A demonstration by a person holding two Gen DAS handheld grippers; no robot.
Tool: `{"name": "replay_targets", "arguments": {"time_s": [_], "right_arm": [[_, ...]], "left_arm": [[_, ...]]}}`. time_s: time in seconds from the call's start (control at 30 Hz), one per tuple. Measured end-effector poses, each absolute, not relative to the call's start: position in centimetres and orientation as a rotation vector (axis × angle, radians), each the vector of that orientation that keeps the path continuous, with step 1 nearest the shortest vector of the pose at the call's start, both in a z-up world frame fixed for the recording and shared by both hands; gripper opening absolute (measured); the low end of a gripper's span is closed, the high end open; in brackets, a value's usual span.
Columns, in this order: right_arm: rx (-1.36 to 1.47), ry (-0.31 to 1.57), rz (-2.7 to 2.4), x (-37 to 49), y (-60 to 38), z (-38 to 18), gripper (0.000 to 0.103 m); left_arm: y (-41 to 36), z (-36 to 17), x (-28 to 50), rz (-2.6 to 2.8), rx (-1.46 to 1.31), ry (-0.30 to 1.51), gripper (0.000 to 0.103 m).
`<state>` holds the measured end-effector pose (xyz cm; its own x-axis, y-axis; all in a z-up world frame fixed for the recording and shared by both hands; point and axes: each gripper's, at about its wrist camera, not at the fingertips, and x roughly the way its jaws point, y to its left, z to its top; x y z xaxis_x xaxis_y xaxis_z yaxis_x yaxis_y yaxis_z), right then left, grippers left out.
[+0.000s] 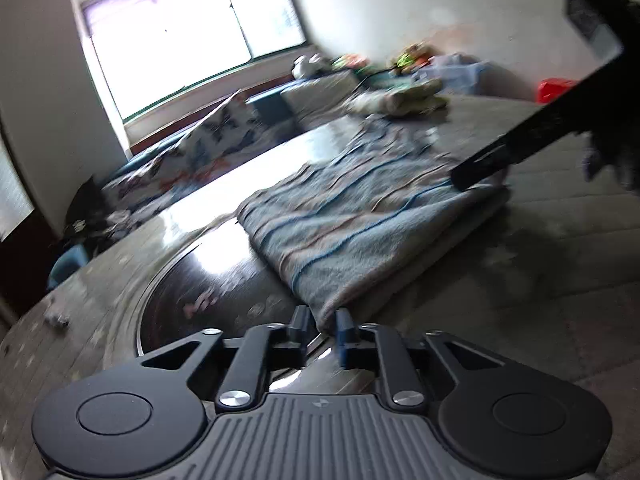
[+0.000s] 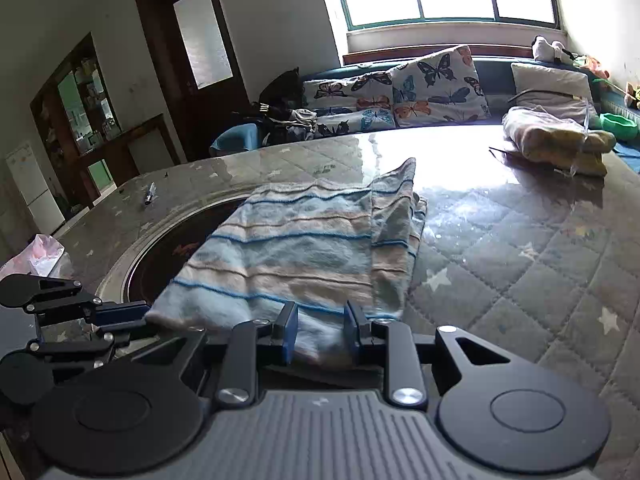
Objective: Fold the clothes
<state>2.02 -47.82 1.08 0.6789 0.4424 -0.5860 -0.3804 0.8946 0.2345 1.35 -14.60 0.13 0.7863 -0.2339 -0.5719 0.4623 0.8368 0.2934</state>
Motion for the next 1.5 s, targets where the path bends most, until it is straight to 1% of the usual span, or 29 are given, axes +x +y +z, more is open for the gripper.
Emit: {"name": "replay_targets", "arguments": {"time_s": [0.13, 0.17, 0.3, 0.4, 0.47, 0.63, 0.83, 0.97, 1.13, 1.3, 1.5], "right_arm": [[0.093, 0.679, 0.457, 1.6, -47.9, 0.6, 0.025], [0.091, 0.676, 0.456, 1.6, -48.0, 0.5, 0.025], [0.105, 0.672, 0.464, 1.5, -48.3, 1.1, 0.025], [0.115, 0.668, 0.473, 1.5, -48.5, 1.9, 0.025], [0.114, 0.664, 0.471, 2.0, -48.7, 2.5, 0.026], [0.119, 0.656, 0.468, 4.7, -49.2, 4.1, 0.025], [0.106, 0.673, 0.486, 9.0, -48.5, 4.6, 0.026], [0.073, 0.71, 0.491, 12.0, -47.7, 3.4, 0.025], [0.102, 0.744, 0.464, 14.8, -48.0, 1.8, 0.022], [0.153, 0.75, 0.437, 16.8, -48.4, 0.9, 0.021], [0.057, 0.734, 0.435, 17.0, -46.9, 2.0, 0.023]], "left_arm": [[-13.9, -0.2, 1.8, -0.347, 0.421, 0.585, 0.003], [-13.7, -0.4, 1.9, -0.326, 0.425, 0.59, 0.003], [-12.2, 0.4, 2.5, -0.319, 0.369, 0.623, 0.004], [-12.1, 1.7, 2.3, -0.334, 0.368, 0.592, 0.004], [-13.1, 2.7, 2.4, -0.382, 0.354, 0.564, 0.007], [-17.1, 4.0, 3.6, -0.511, 0.34, 0.522, 0.008], [-21.7, 3.5, 5.8, -0.648, 0.341, 0.503, 0.008], [-23.1, 2.4, 6.5, -0.715, 0.348, 0.524, 0.008], [-23.5, 1.2, 6.9, -0.737, 0.363, 0.544, 0.008], [-23.5, 1.0, 7.2, -0.749, 0.36, 0.544, 0.008], [-23.4, 0.9, 7.2, -0.747, 0.349, 0.544, 0.008]]}}
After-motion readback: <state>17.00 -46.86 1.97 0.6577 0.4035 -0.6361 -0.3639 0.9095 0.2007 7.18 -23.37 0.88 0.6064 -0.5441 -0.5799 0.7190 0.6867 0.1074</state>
